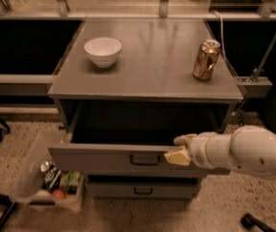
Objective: Open top drawer
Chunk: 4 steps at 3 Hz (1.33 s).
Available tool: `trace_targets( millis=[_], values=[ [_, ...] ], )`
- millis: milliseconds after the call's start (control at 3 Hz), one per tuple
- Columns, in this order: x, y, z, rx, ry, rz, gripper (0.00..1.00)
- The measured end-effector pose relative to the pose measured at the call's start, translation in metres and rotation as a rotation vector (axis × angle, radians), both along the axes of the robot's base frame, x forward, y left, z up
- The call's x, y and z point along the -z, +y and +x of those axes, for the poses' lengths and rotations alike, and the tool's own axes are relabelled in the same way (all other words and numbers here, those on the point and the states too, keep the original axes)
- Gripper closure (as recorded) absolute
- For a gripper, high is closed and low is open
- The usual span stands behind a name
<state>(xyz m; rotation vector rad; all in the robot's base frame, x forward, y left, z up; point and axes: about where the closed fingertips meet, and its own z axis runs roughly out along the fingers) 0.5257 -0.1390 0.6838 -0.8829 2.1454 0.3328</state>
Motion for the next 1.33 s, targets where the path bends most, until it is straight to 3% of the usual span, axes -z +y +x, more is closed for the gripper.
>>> trace_targets(
  millis=[1333],
  values=[
    [-0.003,0.002,-0.029,0.024,-0.002,0.005,1.0]
  ],
)
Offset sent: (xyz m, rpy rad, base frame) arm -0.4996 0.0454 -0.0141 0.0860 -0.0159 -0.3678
